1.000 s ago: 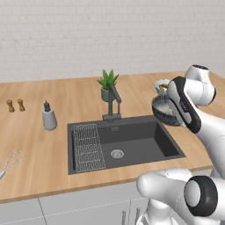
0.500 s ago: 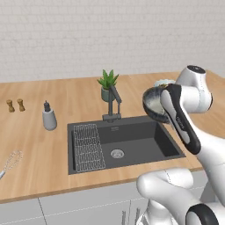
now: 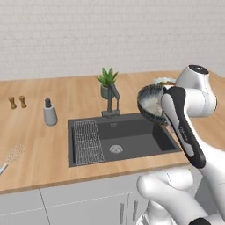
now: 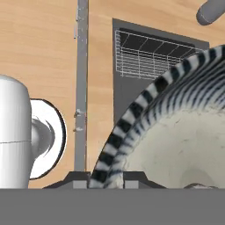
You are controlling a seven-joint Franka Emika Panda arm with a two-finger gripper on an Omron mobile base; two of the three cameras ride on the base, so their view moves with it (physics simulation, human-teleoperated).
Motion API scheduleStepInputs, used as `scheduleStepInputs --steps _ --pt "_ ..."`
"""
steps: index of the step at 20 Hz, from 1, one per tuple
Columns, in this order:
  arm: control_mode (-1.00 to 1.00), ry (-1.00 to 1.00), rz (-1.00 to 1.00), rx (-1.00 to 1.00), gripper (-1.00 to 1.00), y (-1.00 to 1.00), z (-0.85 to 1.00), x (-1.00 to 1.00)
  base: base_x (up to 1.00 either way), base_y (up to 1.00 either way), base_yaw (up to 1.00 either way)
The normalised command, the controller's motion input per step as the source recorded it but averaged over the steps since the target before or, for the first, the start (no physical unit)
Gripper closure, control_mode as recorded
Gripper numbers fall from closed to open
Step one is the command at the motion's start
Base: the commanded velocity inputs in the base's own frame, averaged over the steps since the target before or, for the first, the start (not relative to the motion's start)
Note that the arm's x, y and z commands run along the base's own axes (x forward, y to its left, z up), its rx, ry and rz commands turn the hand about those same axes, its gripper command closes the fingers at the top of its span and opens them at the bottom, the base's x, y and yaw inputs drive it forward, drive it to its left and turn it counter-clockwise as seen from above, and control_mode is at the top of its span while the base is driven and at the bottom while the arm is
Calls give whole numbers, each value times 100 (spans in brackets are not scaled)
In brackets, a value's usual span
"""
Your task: Pick the garlic from the sink and place it in the bowl. Then pick the bowl and place it in the microwave. Then close the microwave door and press the start button.
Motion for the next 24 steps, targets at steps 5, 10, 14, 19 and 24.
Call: scheduleStepInputs --steps 5,10,14,19,24 --pt "100 0 0 0 100 0 0 0 -61 -47 -47" --pt "100 0 0 0 100 0 0 0 0 -19 -94" --pt "100 0 0 0 100 0 0 0 0 -12 -97" --pt "100 0 0 0 100 0 0 0 0 -3 -99" --pt "100 0 0 0 100 0 0 0 0 0 -100"
